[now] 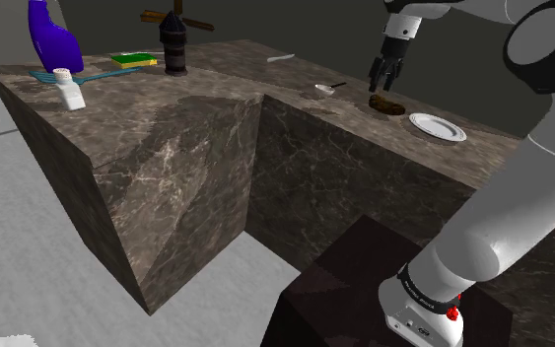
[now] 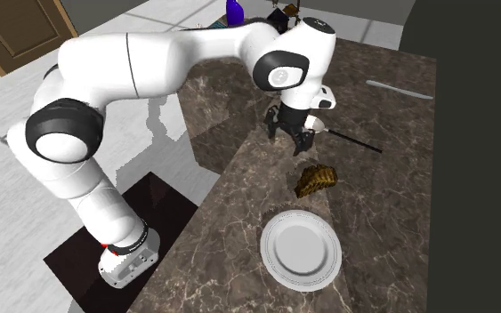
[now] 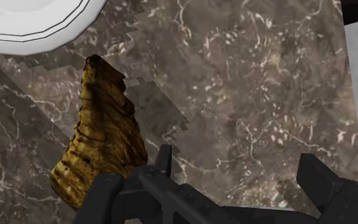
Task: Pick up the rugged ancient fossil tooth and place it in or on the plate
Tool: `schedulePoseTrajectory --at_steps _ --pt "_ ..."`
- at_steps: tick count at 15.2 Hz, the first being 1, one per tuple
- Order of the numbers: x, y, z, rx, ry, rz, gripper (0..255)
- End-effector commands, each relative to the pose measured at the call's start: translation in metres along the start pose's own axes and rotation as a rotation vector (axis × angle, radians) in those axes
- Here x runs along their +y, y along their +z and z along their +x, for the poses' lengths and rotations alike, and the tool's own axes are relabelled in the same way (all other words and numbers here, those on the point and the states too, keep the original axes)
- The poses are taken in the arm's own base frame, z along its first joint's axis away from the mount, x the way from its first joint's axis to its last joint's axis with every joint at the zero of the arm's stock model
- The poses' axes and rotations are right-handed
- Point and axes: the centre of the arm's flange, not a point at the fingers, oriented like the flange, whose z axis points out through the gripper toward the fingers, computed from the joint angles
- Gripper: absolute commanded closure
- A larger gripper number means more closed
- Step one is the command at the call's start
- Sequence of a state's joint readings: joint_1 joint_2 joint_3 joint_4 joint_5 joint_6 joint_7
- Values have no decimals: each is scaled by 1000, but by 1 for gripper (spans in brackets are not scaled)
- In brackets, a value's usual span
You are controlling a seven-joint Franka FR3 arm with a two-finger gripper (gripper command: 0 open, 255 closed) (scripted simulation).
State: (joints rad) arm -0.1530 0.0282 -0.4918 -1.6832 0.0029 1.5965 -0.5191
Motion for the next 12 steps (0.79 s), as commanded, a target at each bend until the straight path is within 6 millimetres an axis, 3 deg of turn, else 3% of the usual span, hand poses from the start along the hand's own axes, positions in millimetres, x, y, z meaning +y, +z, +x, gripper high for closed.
schedulePoseTrajectory --at_steps 1,4,12 --pt "25 2 14 -5 4 9 0" --pt "61 6 35 -12 11 22 0" --pt "64 46 36 -13 12 24 0"
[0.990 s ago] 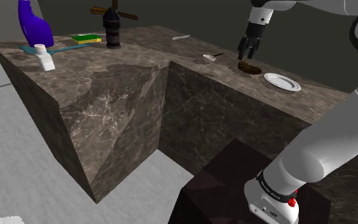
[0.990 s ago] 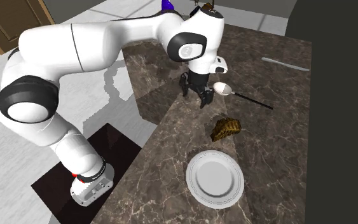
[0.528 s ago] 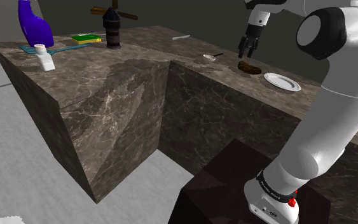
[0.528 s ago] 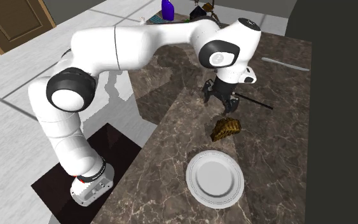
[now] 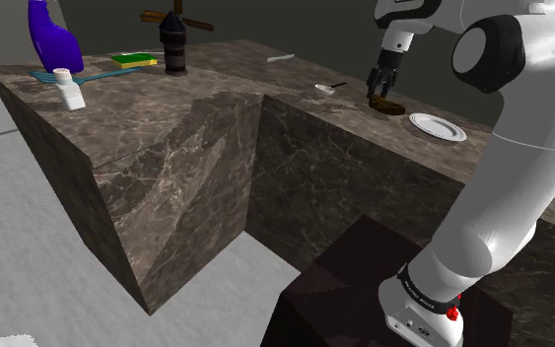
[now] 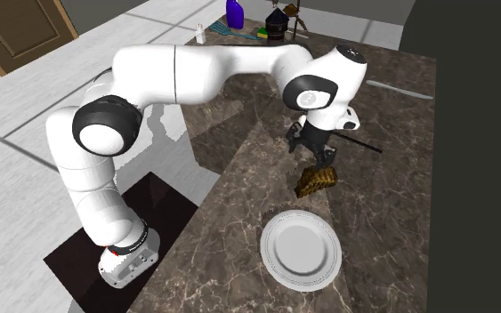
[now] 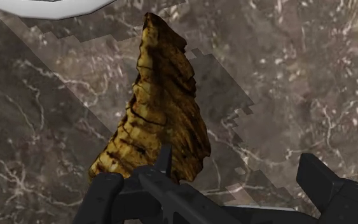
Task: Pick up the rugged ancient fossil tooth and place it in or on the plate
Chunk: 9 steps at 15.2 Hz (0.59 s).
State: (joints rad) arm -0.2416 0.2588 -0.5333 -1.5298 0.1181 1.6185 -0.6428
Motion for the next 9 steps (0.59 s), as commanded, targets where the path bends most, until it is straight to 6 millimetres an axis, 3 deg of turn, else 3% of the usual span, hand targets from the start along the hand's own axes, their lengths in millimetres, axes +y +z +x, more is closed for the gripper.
schedulePoseTrajectory --at_steps 1,8,9 --pt "-1 6 0 0 0 0 0" --pt "-1 6 0 0 0 0 0" --pt "-1 6 0 0 0 0 255"
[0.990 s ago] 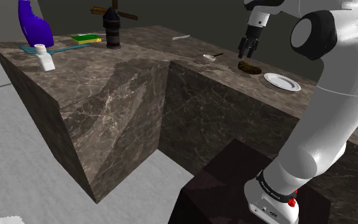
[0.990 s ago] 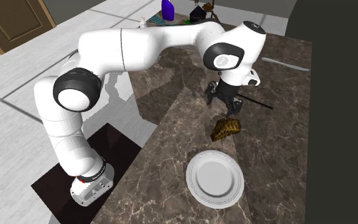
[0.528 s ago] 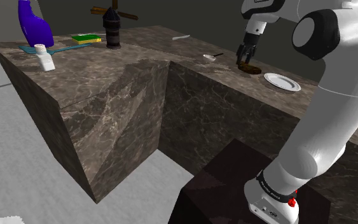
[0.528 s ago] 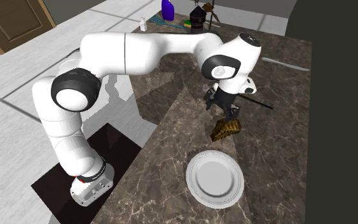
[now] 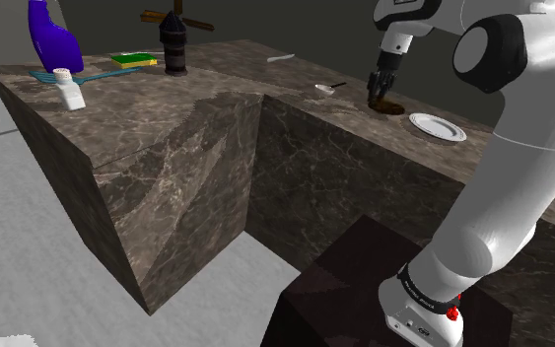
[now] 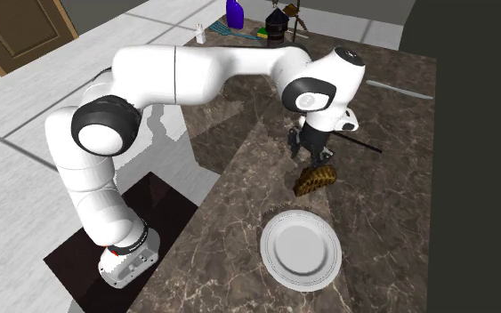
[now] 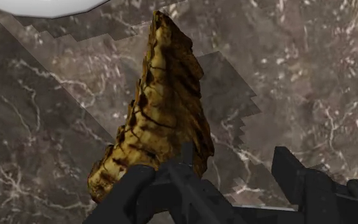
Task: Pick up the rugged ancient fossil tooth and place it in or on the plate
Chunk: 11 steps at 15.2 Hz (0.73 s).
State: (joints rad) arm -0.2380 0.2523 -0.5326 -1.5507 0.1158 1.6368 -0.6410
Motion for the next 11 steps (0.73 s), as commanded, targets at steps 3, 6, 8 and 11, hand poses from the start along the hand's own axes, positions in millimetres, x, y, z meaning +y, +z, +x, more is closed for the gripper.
schedulePoseTrajectory --at_steps 3,6,8,11 --pt "0 1 0 -2 0 1 255" --pt "0 1 0 -2 0 1 255" --pt "0 1 0 -2 0 1 255" --pt "13 -3 -4 -12 -15 8 0"
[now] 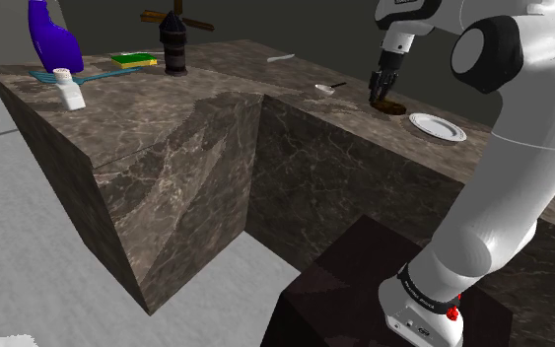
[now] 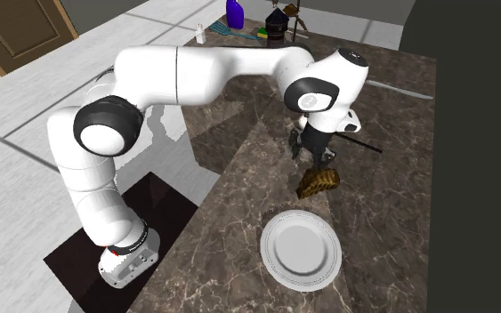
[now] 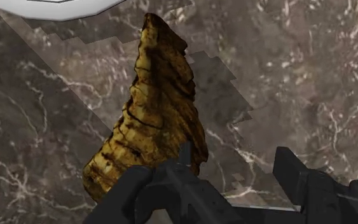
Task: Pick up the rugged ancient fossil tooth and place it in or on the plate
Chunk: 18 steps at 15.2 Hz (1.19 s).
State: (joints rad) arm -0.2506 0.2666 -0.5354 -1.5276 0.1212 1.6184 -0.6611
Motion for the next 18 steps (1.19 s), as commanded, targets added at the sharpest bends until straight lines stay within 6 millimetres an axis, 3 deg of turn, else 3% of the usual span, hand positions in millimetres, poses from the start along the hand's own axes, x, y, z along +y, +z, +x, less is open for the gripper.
schedulePoseTrajectory --at_steps 1,4,12,18 --pt "18 -5 -6 -16 -24 11 0" --pt "56 -17 -16 -47 -70 33 0" --pt "56 22 -18 -48 -72 34 0" --pt "56 22 -18 -48 -72 34 0"
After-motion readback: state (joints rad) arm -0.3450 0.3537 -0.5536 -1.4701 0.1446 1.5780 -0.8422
